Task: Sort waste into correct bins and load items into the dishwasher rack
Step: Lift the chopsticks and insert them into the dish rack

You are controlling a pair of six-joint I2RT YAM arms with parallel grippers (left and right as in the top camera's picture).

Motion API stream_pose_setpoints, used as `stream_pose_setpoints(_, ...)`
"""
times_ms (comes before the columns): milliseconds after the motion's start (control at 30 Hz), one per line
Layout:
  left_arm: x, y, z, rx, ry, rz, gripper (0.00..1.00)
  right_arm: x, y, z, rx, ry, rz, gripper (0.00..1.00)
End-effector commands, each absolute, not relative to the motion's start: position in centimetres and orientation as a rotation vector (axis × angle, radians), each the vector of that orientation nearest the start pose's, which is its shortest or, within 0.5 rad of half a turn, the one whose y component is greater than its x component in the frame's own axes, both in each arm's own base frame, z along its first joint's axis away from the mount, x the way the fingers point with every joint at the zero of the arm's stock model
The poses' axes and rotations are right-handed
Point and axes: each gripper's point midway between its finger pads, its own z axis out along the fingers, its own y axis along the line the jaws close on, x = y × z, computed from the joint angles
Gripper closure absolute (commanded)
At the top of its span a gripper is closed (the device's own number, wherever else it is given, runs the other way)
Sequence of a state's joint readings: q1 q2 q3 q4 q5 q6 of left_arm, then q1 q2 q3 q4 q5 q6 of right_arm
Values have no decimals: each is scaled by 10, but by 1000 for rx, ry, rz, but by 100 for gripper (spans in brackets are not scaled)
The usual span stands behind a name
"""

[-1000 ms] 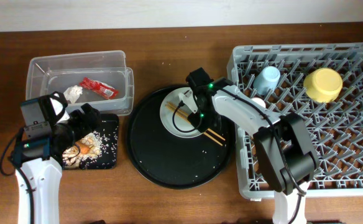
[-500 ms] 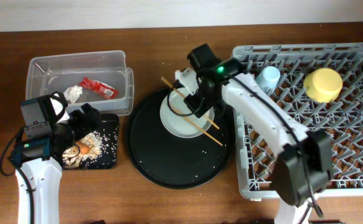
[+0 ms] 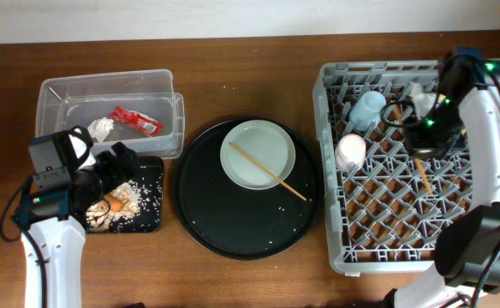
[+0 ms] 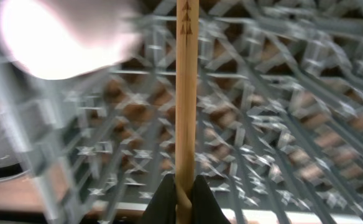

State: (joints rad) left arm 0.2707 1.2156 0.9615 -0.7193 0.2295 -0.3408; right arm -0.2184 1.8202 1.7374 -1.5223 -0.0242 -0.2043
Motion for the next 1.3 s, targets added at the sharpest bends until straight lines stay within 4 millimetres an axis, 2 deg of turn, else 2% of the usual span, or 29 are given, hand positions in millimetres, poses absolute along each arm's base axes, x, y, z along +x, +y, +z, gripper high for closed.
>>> stream_pose_setpoints(0, 318, 47, 167, -677, 2421, -328, 1, 309, -91, 164, 172, 3163, -85, 96)
stream_pose_setpoints(33, 318, 48, 167, -677, 2421, -328, 1, 310, -92, 157, 171, 3165, -91, 96)
stream_pose_setpoints(100, 318, 47, 167, -677, 2421, -328, 1, 316, -107, 141, 159, 3143, -212, 96)
stream_pose_setpoints(200, 318, 47, 167, -677, 2421, -328, 1, 338, -117, 126, 93, 3056, -281, 96)
stream_pose_setpoints(267, 318, 47, 167, -677, 2421, -328, 1, 347, -120, 126, 95, 3019, -290, 96)
stream_pose_setpoints(333, 318, 47, 167, -677, 2421, -328, 1, 358, -104, 125, -59, 2984, -152, 96)
stream_pose_setpoints(400, 318, 47, 167, -677, 2421, -328, 1, 359, -103, 125, -59, 2981, -147, 96)
stream_pose_setpoints(467, 318, 48, 167, -677, 2421, -328, 1, 364, -89, 125, -119, 2955, -31, 96)
stream_pose_setpoints(667, 318, 48, 167, -677, 2421, -328, 1, 369, -84, 125, -140, 2933, 14, 96)
stream_pose_setpoints(867, 318, 47, 167, -677, 2421, -328, 1, 370, -88, 98, -132, 2999, 29, 96)
stream_pose_setpoints(933, 318, 47, 167, -677, 2421, -328, 1, 371, -94, 97, -97, 2999, 15, 96)
stream_pose_setpoints(1267, 318, 47, 167, -677, 2421, -328, 1, 374, -96, 97, -16, 2987, 8, 96)
